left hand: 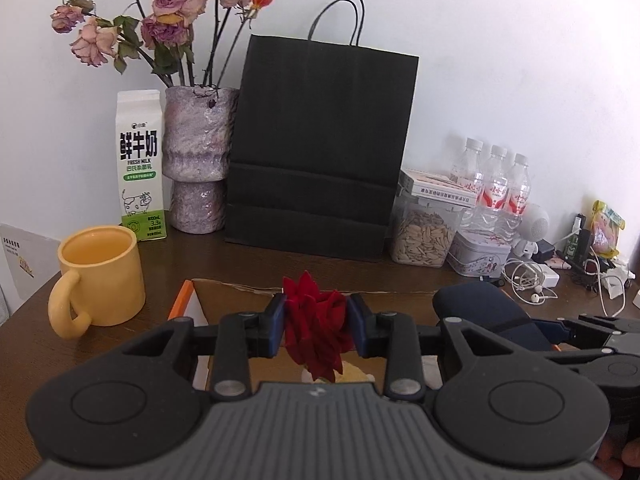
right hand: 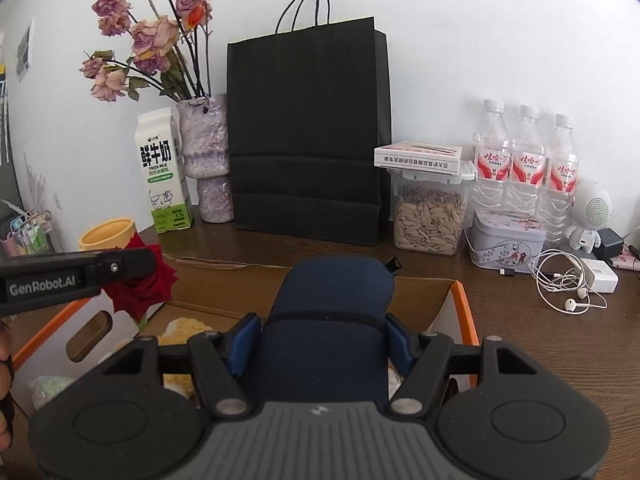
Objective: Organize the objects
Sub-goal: 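Carry the flower and navy case over the box and release both inside, then withdraw both tools from the box back toward the table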
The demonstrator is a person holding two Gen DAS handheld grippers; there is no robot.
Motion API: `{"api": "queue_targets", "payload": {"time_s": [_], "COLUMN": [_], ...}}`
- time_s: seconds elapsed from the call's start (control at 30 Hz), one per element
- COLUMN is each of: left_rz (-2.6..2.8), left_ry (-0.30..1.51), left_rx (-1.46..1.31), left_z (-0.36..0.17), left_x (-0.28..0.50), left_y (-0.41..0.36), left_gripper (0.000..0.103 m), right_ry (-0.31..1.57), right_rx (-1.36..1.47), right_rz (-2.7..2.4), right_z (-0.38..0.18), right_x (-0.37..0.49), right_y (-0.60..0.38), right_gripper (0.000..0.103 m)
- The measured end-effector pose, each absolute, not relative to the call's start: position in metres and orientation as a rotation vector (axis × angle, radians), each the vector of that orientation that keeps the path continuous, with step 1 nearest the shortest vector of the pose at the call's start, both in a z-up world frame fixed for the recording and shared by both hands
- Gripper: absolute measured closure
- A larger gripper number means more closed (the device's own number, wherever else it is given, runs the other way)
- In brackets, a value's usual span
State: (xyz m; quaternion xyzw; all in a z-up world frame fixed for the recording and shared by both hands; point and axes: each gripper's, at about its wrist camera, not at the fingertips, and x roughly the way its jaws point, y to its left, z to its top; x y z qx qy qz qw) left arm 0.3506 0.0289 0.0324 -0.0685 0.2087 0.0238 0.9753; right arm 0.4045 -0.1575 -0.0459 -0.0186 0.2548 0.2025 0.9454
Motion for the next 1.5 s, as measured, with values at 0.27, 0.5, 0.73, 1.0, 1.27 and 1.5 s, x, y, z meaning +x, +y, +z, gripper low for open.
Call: {"api": "queue_targets", "payload": {"time_s": [0.27,0.5,0.73,1.0,1.27,1.5], "left_rz": [0.075,0.086,0.082,0.079,0.064,0.027], "left_ry": [0.42,0.411,0.392,0.35,0.305,0.282], "left_rx": [-0.142,-0.143,-0.137,-0.13,-0.125,-0.085], "left_z": [0.026,0.026,0.028,0.03,0.026,0.017], "left_x": [0.351,0.348,0.343,0.328,0.3,0.269], "left_y": [0.029,0.029,0.027,0.026,0.024,0.019], "left_gripper": [0.0,0.0,0.0,0.0,0.0,0.0], "right_ry": [0.494,0.489,0.482,0.464,0.439,0.426], "right_rx": [-0.073,-0.076,-0.081,-0.09,-0.091,-0.086], "right_rz": [0.4,0.41,0.414,0.404,0.388,0.371], "right_z": [-0.043,-0.043,-0.042,-0.039,-0.039,-0.044], "right_x": [0.395,0.392,0.388,0.379,0.355,0.327], "right_y": [-0.155,-0.155,-0.154,-0.156,-0.164,-0.175], "right_gripper": [0.0,0.0,0.0,0.0,0.0,0.0]}}
